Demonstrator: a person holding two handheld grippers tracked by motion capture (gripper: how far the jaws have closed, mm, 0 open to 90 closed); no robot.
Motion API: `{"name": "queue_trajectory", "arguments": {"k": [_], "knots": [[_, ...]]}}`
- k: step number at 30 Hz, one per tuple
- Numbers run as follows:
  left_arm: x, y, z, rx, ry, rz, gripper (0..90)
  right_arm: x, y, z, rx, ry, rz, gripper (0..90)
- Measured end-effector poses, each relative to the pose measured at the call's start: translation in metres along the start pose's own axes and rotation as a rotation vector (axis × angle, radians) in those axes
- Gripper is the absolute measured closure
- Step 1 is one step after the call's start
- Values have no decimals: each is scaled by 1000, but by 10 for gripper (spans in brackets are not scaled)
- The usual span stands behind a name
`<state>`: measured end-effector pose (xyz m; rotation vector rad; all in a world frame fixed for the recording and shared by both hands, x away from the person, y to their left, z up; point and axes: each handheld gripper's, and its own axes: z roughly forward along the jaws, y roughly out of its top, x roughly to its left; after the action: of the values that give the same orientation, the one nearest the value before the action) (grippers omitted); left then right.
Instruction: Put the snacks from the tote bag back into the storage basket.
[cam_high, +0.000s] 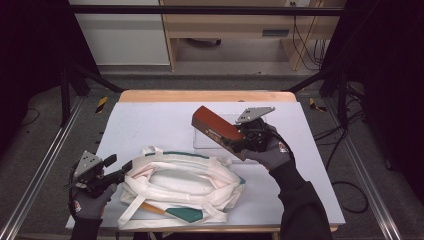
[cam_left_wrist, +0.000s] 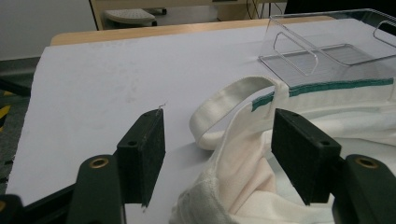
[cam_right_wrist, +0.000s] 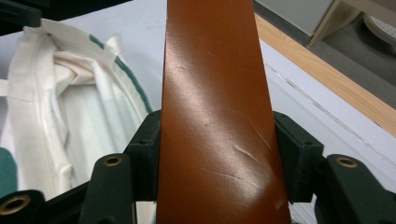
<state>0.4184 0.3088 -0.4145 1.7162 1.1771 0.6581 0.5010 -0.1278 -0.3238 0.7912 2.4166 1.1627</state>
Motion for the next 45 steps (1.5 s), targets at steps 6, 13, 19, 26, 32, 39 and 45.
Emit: {"name": "queue_trajectory", "arguments": {"k": [6, 13, 19, 26, 32, 39, 45], "knots": [[0, 0, 1, 2, 0, -1, 348, -14, -3, 6, 3, -29, 16, 436], [0, 0, 1, 2, 0, -1, 348, -27, -7, 15, 17, -59, 38, 436], [0, -1, 1, 4, -1, 0, 348, -38, -9, 27, 27, -73, 50, 436], [0, -1, 2, 9, 1, 1, 347, -44, -11, 39, 38, -75, 50, 435], [0, -1, 2, 10, 1, 2, 347, -50, -12, 49, 47, -94, 53, 435], [0, -2, 3, 11, 0, 2, 347, -54, -13, 58, 43, -103, 46, 435], [1, -2, 3, 13, 1, 1, 347, -58, -14, 65, 51, -106, 49, 435]]}}
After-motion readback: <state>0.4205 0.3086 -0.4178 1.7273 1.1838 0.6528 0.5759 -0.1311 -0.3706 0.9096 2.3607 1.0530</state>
